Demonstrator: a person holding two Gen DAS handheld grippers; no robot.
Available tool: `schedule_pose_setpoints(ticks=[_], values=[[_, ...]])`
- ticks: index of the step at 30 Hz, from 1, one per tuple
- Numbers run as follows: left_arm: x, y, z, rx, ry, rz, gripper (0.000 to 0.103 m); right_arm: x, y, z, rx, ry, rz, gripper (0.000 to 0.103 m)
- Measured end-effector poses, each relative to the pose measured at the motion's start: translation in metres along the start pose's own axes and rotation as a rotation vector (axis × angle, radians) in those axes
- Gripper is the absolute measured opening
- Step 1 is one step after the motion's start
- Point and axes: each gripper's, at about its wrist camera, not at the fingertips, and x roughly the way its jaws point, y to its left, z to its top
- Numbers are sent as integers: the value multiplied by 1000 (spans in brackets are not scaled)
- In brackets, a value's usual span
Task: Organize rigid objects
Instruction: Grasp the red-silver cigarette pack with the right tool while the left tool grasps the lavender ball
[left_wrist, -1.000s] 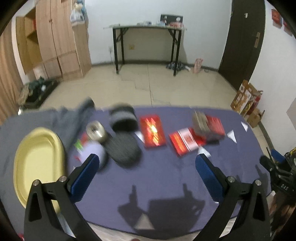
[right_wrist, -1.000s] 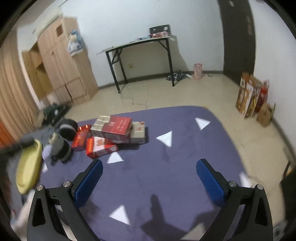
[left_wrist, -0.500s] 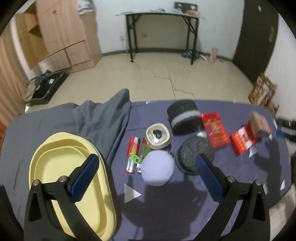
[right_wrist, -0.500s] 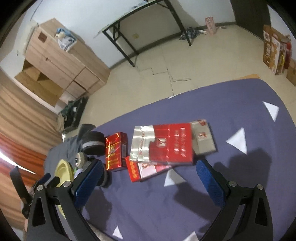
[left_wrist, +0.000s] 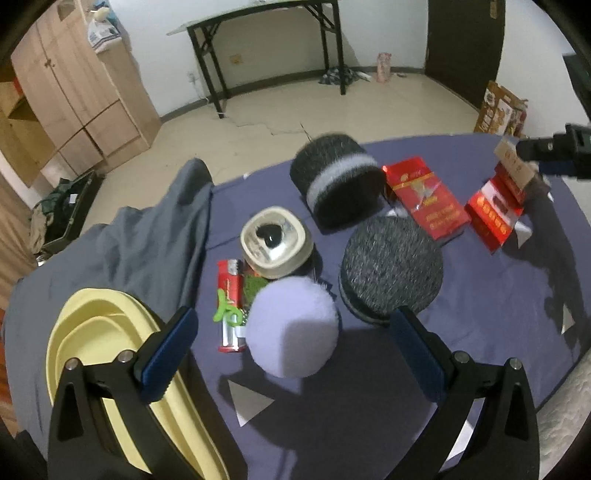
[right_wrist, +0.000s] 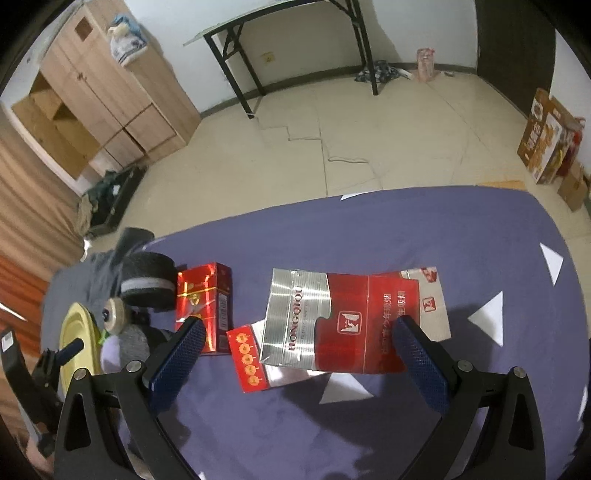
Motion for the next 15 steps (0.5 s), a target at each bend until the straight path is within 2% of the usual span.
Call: schedule_pose_setpoints(ticks=[7,9,11,13,14,15], values=[[9,11,-3,-43,9,-12,103,-1,-6,-1,-10,24,-31,103],[7,12,-2,-62,-22,-4,102,0,-6,1,-19,31,-18,103],[5,11,-1,-76,-47,-27,97,3,-4,4,-30,33,-22,103],[9,11,0,-74,-29,-40,76,7,-2,4,-46,51,-42,100],[11,10,-1,-71,-19,-44,68,10,-1,4,-48,65,-46,96],[14,11,-1,-72,-12,-44,55,12,0,4,-49,71,-52,93]])
